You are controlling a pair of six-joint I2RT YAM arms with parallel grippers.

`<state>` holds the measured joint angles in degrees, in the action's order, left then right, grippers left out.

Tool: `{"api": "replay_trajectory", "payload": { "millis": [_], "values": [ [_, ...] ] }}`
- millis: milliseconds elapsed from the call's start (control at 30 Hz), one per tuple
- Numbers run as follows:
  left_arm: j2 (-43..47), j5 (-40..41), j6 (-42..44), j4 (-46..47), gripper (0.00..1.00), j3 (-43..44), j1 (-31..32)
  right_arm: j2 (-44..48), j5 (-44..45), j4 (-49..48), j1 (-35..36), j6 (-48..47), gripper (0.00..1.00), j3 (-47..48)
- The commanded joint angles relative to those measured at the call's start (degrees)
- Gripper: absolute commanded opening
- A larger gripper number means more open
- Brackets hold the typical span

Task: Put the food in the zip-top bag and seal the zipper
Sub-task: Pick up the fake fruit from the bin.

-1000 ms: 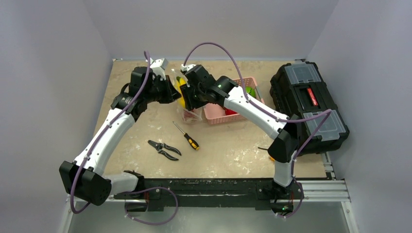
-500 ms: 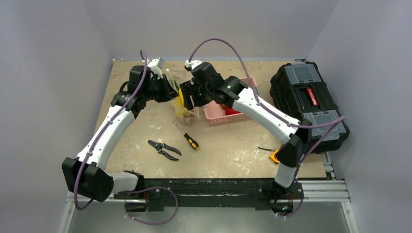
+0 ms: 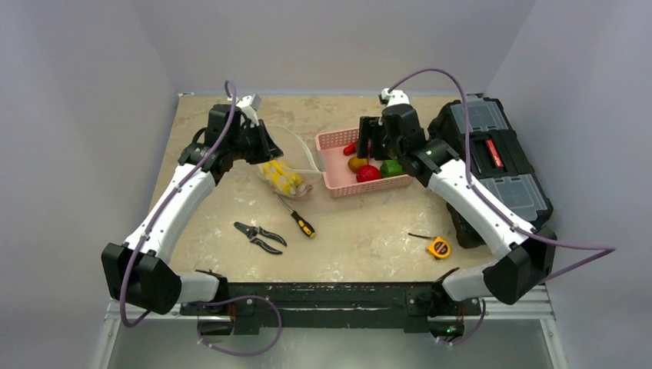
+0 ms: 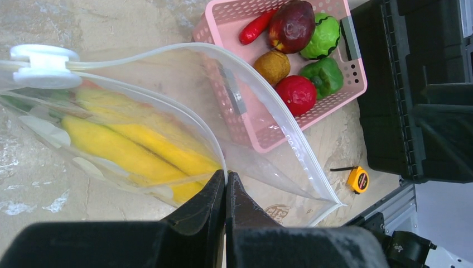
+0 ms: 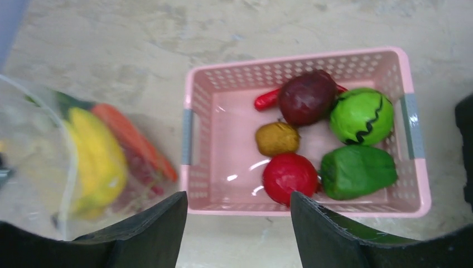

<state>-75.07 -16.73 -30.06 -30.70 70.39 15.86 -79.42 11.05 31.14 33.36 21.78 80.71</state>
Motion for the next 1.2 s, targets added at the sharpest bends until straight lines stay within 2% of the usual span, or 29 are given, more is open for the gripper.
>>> {"api": "replay_trajectory", "payload": {
  "millis": [0, 267, 367, 967, 1167],
  "values": [
    [0.05, -1.42, -0.91, 1.03, 0.00, 2.38, -0.30, -0.90, 2.54, -4.09, -1.80, -1.48, 0.70, -5.95],
    [-0.15, -1.32, -0.85, 0.90, 0.00, 2.38, -0.30, -10.38, 1.60, -3.77, -2.08, -3.46, 0.78, -8.53],
    [-0.25, -1.37, -0.80, 0.86, 0.00, 2.43, -0.30, -13.86, 4.33, -3.13, -2.03, -4.47, 0.78, -8.18],
    [-0.78, -2.38, -1.03, 0.73, 0.00, 2.78, -0.30, -24.96, 9.80, -6.56, -1.99, -6.69, 0.79, -6.44],
    [-0.95, -2.74, -1.13, 0.82, 0.00, 2.78, -0.30, -26.55, 11.53, -7.23, -1.81, -6.31, 0.74, -6.48]
  ]
}}
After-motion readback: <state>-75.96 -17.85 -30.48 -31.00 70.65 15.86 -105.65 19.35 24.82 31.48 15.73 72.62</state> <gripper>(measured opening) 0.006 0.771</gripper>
